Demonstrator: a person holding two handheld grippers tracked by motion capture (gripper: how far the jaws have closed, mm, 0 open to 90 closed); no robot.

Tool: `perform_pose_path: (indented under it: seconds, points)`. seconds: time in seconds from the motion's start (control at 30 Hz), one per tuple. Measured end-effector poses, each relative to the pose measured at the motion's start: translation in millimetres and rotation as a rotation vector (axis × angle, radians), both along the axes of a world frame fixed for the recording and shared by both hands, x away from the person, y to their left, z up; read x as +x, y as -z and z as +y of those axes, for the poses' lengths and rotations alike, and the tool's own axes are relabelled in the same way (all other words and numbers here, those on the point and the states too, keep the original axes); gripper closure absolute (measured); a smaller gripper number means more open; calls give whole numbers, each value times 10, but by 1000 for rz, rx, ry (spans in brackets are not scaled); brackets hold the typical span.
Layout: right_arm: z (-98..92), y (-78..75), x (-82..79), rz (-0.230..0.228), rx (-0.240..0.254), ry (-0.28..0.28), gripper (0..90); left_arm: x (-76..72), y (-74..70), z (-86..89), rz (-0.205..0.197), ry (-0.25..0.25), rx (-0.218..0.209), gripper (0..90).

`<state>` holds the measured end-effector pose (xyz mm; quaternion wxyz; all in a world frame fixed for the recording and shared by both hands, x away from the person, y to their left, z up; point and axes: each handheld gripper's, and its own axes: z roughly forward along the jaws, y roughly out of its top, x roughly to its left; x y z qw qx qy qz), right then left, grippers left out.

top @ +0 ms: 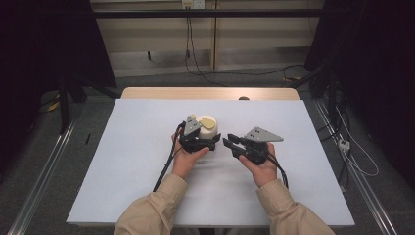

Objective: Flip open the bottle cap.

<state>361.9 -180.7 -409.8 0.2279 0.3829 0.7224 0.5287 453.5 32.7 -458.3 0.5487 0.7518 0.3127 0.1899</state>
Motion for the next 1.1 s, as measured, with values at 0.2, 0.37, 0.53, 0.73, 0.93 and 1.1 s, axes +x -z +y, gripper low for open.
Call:
perform_pose_path:
  seconds: [0.2, 0.37, 0.53, 0.73, 0.93, 1.1]
  points:
    - [54, -23, 72, 11, -3, -17, 805, -2, 1, -2, 3, -1, -2, 52]
    - [82, -51, 124, 30, 7, -31, 875, 1, 0, 4, -4, 2, 5, 52]
    - [120, -63, 176, 36, -6, -38, 900, -1, 1, 4, -3, 2, 4, 52]
    - [159, -69, 228, 44, -15, -35, 900, -1, 2, 2, -2, 2, 1, 52]
    - [199, -105, 265, 37, -31, -35, 900, -1, 2, 4, -4, 4, 4, 52]
    - [232, -121, 293, 33, -40, -33, 900, -2, 3, 3, -4, 2, 3, 52]
